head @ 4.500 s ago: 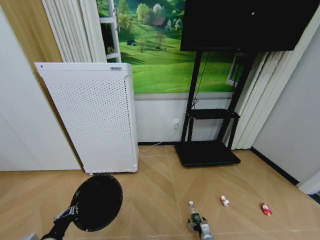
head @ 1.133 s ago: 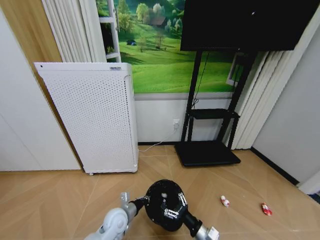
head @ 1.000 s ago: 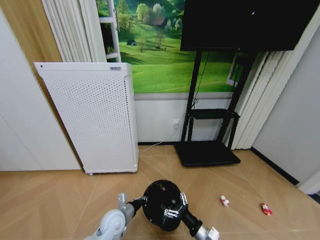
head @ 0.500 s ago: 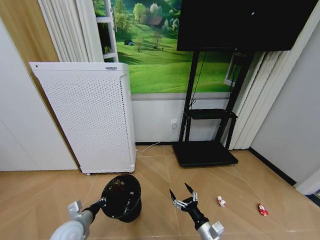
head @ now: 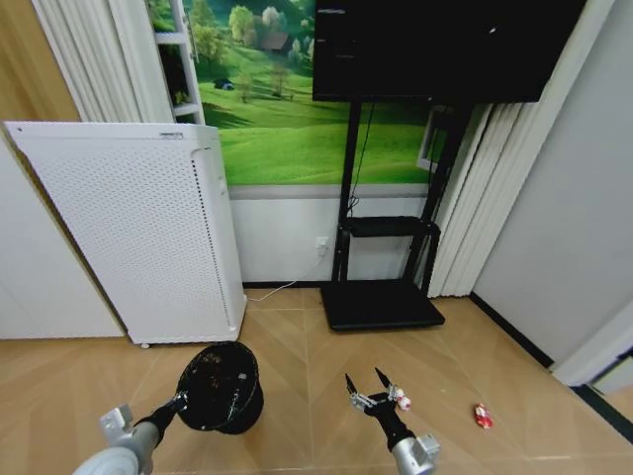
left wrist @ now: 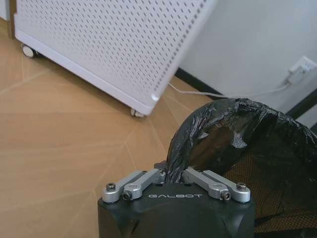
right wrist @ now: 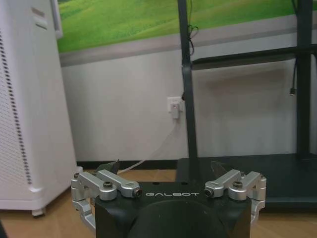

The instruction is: Pick up the trash bin and place the garbage on the floor into it.

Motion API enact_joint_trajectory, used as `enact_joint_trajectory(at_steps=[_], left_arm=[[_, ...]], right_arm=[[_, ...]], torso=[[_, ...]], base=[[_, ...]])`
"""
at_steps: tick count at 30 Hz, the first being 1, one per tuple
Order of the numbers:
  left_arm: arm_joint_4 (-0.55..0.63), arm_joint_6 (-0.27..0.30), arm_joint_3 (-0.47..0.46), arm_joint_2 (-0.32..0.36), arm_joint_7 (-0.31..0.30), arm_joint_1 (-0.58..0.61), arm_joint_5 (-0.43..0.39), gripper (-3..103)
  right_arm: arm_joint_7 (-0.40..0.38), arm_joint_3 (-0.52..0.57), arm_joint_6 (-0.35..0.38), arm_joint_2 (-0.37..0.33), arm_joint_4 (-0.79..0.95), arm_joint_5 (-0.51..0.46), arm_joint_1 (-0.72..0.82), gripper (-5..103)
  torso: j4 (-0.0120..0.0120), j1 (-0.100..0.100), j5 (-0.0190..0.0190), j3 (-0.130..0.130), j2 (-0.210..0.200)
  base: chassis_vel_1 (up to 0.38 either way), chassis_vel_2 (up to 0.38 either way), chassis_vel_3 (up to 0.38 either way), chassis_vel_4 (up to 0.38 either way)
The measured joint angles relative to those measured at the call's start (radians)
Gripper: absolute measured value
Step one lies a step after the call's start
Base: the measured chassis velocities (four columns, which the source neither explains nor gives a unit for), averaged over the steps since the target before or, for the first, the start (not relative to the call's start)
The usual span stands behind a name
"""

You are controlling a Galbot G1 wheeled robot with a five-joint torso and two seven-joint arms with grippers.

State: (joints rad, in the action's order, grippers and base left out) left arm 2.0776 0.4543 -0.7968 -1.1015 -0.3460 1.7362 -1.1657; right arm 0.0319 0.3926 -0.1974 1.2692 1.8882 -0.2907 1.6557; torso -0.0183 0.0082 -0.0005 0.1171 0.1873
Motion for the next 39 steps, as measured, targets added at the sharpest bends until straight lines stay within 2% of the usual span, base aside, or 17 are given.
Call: enact_joint_trajectory(at_steps=[4, 6, 7, 8, 11, 14, 15, 21, 26, 34, 39], left_arm=[[-0.01, 0.006, -0.045, -0.001, 0.014, 0.048, 0.011, 4], [-0.014, 0.006, -0.085, 0.004, 0.045, 0.105, 0.015, 4], [-0.014, 0.006, -0.085, 0.004, 0.045, 0.105, 0.015, 4], [-0.017, 0.006, -0.105, 0.007, 0.058, 0.127, 0.018, 4], [-0.022, 0.005, -0.158, 0.004, 0.078, 0.16, 0.015, 4], [-0.021, 0.002, -0.177, -0.005, 0.079, 0.171, 0.009, 4], [-0.021, 0.002, -0.177, -0.005, 0.079, 0.171, 0.009, 4], [-0.016, -0.005, -0.167, -0.029, 0.079, 0.177, 0.021, 4], [0.007, -0.008, -0.148, -0.039, 0.071, 0.174, 0.029, 4], [0.019, -0.007, -0.13, -0.04, 0.058, 0.164, 0.03, 4], [0.049, -0.003, -0.108, -0.03, 0.028, 0.147, 0.001, 4]], right_arm=[[-0.035, -0.02, 0.037, 0.001, -0.079, 0.028, -0.077, 100], [-0.066, -0.033, 0.105, 0.007, -0.153, 0.043, -0.162, 100], [-0.066, -0.033, 0.105, 0.007, -0.153, 0.043, -0.162, 100], [-0.077, -0.044, 0.136, 0.006, -0.185, 0.041, -0.194, 100], [-0.09, -0.09, 0.204, -0.03, -0.305, 0.034, -0.279, 100], [-0.089, -0.12, 0.226, -0.052, -0.4, 0.037, -0.337, 100], [-0.089, -0.12, 0.226, -0.052, -0.4, 0.037, -0.337, 100], [-0.06, -0.177, 0.237, -0.054, -0.646, 0.064, -0.499, 100], [-0.053, -0.187, 0.245, -0.02, -0.824, 0.086, -0.585, 100], [-0.051, -0.183, 0.246, 0.002, -0.927, 0.11, -0.612, 100], [-0.067, -0.169, 0.213, 0.025, -0.999, 0.15, -0.628, 100]], torso=[[-0.0007, 0.0, 0.0007, 0.0, 0.0], [0.0001, 0.0, 0.0005, 0.0, 0.0], [0.0001, 0.0, 0.0005, 0.0, 0.0], [0.0005, 0.0, 0.0011, 0.0, 0.0], [0.0004, 0.0, 0.0002, 0.0, 0.0], [0.0, 0.0, 0.0005, 0.0, 0.0], [0.0, 0.0, 0.0005, 0.0, 0.0], [0.0002, 0.0, 0.0006, 0.0, 0.0], [-0.0001, 0.0, 0.0007, 0.0, 0.0], [-0.0001, 0.0, 0.0004, 0.0, 0.0], [0.0, 0.0, 0.0005, 0.0, 0.0]], base=[[-0.251, -0.27, 0.242, 0.236], [-0.049, -0.107, 0.146, 0.084], [-0.003, -0.072, 0.081, 0.084], [-0.003, -0.072, -0.002, 0.033], [0.073, 0.074, -0.049, -0.049], [0.085, 0.08, -0.084, -0.076], [0.089, 0.057, -0.085, -0.084], [-0.002, 0.004, -0.001, 0.0], [-0.015, -0.003, 0.012, 0.021], [0.0, 0.0, 0.0, 0.0], [0.0, 0.0, 0.0, 0.0]])
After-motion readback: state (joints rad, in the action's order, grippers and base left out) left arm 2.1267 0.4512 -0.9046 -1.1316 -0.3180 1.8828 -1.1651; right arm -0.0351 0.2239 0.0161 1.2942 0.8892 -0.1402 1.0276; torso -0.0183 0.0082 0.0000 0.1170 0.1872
